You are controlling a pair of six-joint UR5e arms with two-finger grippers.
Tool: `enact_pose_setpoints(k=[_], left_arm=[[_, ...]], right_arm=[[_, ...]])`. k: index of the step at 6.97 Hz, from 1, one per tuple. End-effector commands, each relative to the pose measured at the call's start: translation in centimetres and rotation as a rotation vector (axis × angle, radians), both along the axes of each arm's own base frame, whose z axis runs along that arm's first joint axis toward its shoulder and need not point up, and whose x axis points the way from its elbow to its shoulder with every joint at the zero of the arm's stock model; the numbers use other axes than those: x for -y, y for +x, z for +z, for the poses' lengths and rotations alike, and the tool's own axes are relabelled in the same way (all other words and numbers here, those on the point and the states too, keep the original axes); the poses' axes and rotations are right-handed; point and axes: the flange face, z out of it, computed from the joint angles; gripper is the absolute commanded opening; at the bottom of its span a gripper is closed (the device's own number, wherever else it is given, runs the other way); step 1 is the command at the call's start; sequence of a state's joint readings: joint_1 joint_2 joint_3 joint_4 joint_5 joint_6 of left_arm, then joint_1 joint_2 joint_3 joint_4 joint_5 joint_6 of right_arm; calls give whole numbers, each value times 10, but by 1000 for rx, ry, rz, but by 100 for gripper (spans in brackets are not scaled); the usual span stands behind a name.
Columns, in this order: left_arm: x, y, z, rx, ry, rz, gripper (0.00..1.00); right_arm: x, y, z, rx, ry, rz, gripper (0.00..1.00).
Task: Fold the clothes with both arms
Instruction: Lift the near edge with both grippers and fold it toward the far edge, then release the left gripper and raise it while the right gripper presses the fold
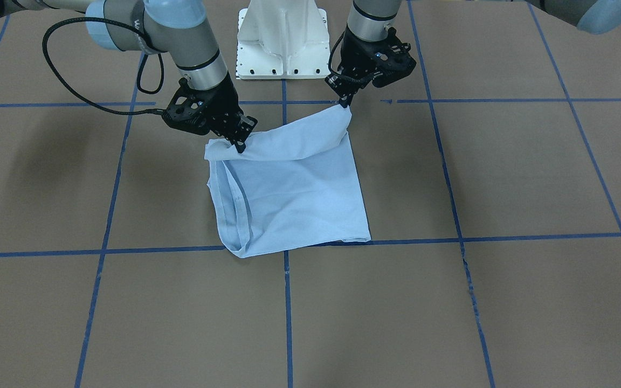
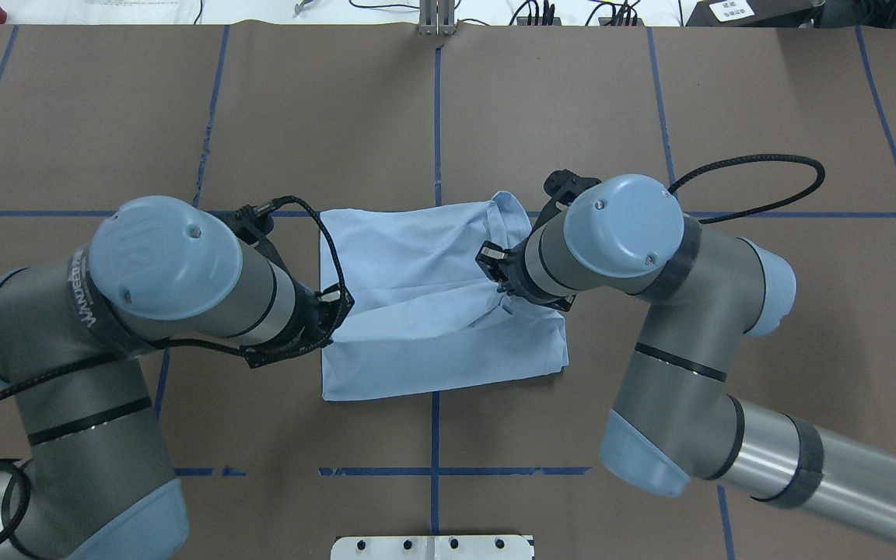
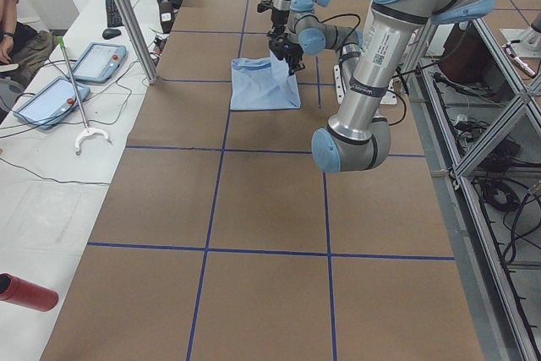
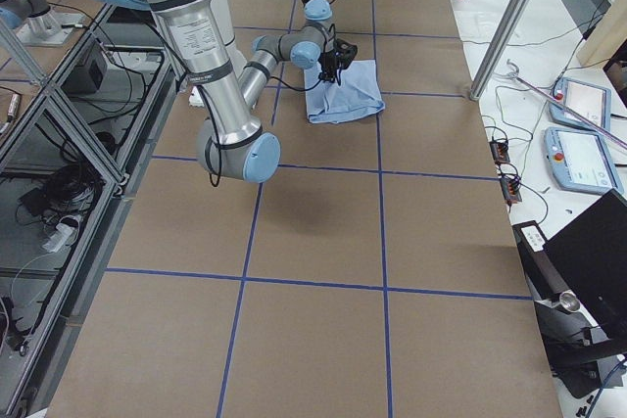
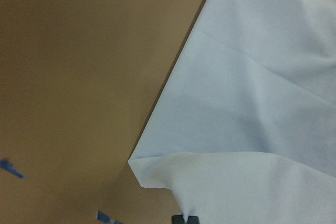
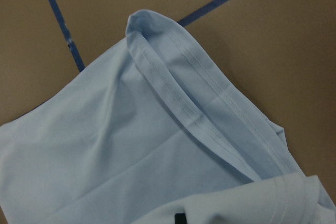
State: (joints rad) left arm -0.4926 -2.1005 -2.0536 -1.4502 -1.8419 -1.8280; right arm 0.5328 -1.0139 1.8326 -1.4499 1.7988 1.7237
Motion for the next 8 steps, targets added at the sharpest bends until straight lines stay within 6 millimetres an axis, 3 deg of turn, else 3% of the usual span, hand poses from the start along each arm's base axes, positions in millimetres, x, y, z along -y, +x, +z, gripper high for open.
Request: enact_pose_setpoints(k=[1, 2, 3, 4, 5, 6, 8], left_arm=[[71, 20, 22, 10, 16, -70, 0], [116, 27, 26, 27, 21, -110, 0], [179, 30, 31, 35, 56, -155, 0], [240, 42, 67, 36, 118, -169, 92], [292, 7, 97, 88, 188, -172, 100], [310, -18, 101, 119, 240, -159, 100], [309, -19, 101, 116, 242, -156, 100]], right_arm=[[66, -39, -7, -48, 1, 32, 0], [101, -59, 5, -48, 2, 51, 0], [138, -58, 26, -43, -14, 65, 0], [170, -62, 43, -56, -27, 84, 40], [192, -50, 51, -91, 47, 52, 99], [210, -35, 40, -91, 80, 57, 100], [220, -24, 21, -73, 106, 39, 100]])
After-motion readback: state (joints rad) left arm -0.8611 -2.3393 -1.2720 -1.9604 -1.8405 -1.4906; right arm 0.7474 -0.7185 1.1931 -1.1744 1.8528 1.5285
